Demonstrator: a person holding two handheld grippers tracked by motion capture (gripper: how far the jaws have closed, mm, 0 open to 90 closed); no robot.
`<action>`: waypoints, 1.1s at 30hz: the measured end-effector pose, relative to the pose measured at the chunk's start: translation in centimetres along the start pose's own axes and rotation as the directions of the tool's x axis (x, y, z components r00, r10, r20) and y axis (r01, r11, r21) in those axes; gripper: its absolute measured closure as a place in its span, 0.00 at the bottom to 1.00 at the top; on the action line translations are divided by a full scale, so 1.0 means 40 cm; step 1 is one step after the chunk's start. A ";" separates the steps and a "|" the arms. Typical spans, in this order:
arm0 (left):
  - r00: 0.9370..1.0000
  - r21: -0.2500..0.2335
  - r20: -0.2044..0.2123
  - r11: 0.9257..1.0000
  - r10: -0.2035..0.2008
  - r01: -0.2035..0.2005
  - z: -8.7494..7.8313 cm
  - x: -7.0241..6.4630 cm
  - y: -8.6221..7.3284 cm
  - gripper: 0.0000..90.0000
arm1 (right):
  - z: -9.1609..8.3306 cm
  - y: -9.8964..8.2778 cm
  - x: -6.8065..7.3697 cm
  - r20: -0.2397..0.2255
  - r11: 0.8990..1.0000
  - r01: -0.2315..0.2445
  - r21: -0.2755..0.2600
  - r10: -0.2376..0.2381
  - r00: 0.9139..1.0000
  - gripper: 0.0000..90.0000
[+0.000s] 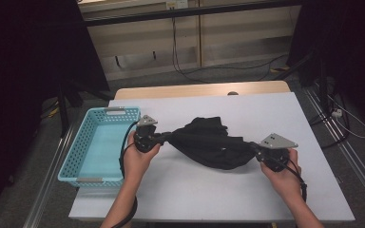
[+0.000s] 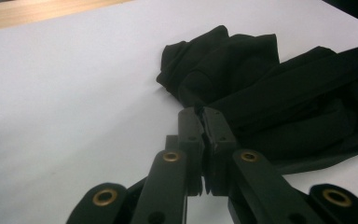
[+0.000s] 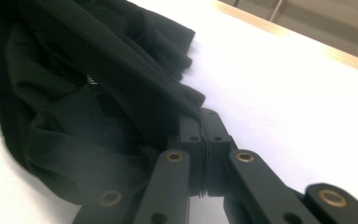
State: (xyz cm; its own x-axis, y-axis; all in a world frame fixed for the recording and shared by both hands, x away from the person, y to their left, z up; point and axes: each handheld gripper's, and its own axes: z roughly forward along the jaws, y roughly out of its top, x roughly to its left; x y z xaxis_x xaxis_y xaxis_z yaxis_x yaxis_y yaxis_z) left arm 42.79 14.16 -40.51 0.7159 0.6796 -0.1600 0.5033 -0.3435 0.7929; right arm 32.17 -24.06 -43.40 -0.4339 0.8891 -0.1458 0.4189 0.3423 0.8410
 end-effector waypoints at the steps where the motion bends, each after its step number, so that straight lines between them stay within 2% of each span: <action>1: 1.000 -0.001 0.000 1.000 -0.001 0.001 -0.001 0.003 -0.001 0.97 | 0.001 -0.001 -0.001 0.001 1.000 -0.001 0.004 0.001 1.000 0.99; 3: 1.000 -0.003 0.000 1.000 -0.010 0.010 -0.005 0.008 -0.003 0.97 | 0.003 -0.005 -0.006 -0.016 1.000 -0.014 0.015 0.014 1.000 0.98; 5: 1.000 0.003 -0.001 1.000 -0.009 0.009 -0.009 0.011 -0.003 0.97 | 0.004 -0.011 -0.009 -0.054 0.999 -0.045 0.025 0.047 0.997 0.96; 7: 1.000 -0.002 0.000 1.000 -0.012 0.012 -0.010 0.011 -0.003 0.97 | 0.005 -0.018 -0.007 -0.097 0.996 -0.086 0.030 0.089 0.991 0.93; 9: 1.000 -0.013 -0.006 1.000 -0.017 0.017 -0.014 0.012 -0.001 0.97 | 0.005 -0.022 -0.001 -0.137 0.994 -0.107 0.030 0.110 0.984 0.90; 12: 1.000 -0.022 -0.019 1.000 -0.020 0.019 -0.027 0.019 0.003 0.97 | -0.002 -0.023 0.014 -0.216 0.992 -0.127 0.026 0.130 0.968 0.84; 14: 0.999 -0.031 -0.029 0.999 -0.034 0.033 -0.035 0.026 0.003 0.97 | -0.008 -0.023 0.023 -0.267 0.988 -0.151 0.022 0.151 0.952 0.80; 16: 0.998 -0.040 -0.029 0.998 -0.053 0.052 -0.042 0.034 0.002 0.97 | -0.014 -0.024 0.032 -0.295 0.987 -0.157 0.020 0.156 0.943 0.78; 20: 0.997 -0.047 -0.036 0.996 -0.071 0.070 -0.047 0.046 -0.002 0.97 | -0.020 -0.026 0.051 -0.325 0.993 -0.115 0.023 0.117 0.939 0.74; 23: 0.996 -0.044 -0.036 0.996 -0.075 0.074 -0.048 0.049 -0.003 0.97 | -0.022 -0.029 0.065 -0.351 0.995 -0.099 0.024 0.101 0.931 0.72; 27: 0.997 -0.037 -0.030 0.997 -0.076 0.075 -0.040 0.046 -0.006 0.97 | -0.011 -0.035 0.078 -0.351 0.997 -0.052 0.053 0.067 0.934 0.73; 30: 0.998 -0.023 -0.008 0.998 -0.057 0.057 -0.028 0.038 -0.009 0.97 | -0.003 -0.043 0.077 -0.348 0.997 -0.034 0.072 0.057 0.936 0.86; 31: 0.998 -0.021 0.002 0.998 -0.057 0.057 -0.022 0.034 -0.010 0.96 | -0.003 -0.044 0.073 -0.338 0.996 -0.042 0.074 0.065 0.939 0.91; 33: 0.999 -0.006 0.009 0.999 -0.051 0.051 -0.014 0.030 -0.012 0.96 | -0.005 -0.042 0.061 -0.327 0.995 -0.070 0.064 0.087 0.941 0.95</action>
State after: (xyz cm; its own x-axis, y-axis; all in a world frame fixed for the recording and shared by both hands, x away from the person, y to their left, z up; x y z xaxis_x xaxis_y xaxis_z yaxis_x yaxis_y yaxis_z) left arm 43.14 15.50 -40.74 0.6936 0.6905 -0.2050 0.5360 -0.3047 0.7873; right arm 30.25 -22.52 -45.08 -0.6324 0.7673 0.1065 0.4982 0.2976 0.8144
